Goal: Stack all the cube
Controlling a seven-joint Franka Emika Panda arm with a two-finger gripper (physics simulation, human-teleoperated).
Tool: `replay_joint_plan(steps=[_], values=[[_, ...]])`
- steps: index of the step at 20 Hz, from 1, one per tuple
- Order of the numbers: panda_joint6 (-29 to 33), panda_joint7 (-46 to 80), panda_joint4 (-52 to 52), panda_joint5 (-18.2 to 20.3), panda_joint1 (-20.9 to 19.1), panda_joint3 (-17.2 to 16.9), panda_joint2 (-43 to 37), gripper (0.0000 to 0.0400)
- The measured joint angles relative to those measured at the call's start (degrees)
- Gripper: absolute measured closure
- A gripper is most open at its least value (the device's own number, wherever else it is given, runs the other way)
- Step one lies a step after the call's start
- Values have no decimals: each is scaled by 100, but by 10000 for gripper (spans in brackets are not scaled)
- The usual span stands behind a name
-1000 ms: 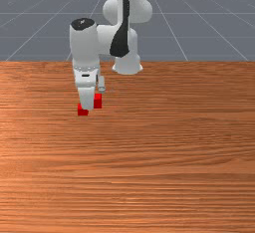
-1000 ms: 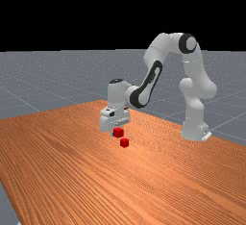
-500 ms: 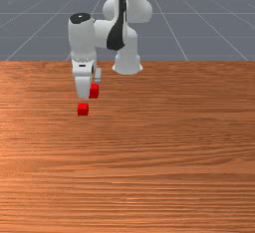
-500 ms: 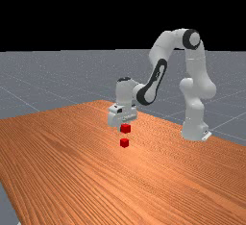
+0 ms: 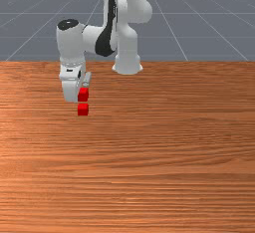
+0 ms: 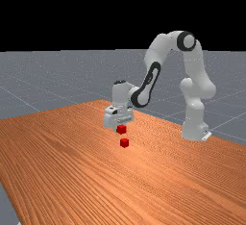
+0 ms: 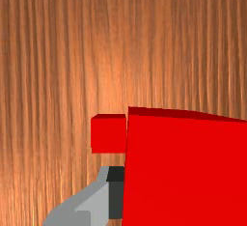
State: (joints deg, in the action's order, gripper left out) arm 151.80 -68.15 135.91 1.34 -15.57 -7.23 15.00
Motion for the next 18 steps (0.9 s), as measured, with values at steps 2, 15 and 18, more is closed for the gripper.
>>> replay_joint_plan(steps=[2,15,18], values=[[136,-161,358,-31,-64,-25,-222,210],[818,-401,361,-19,-152,0,618,210],[821,-446,301,-62,-186,-54,661,210]])
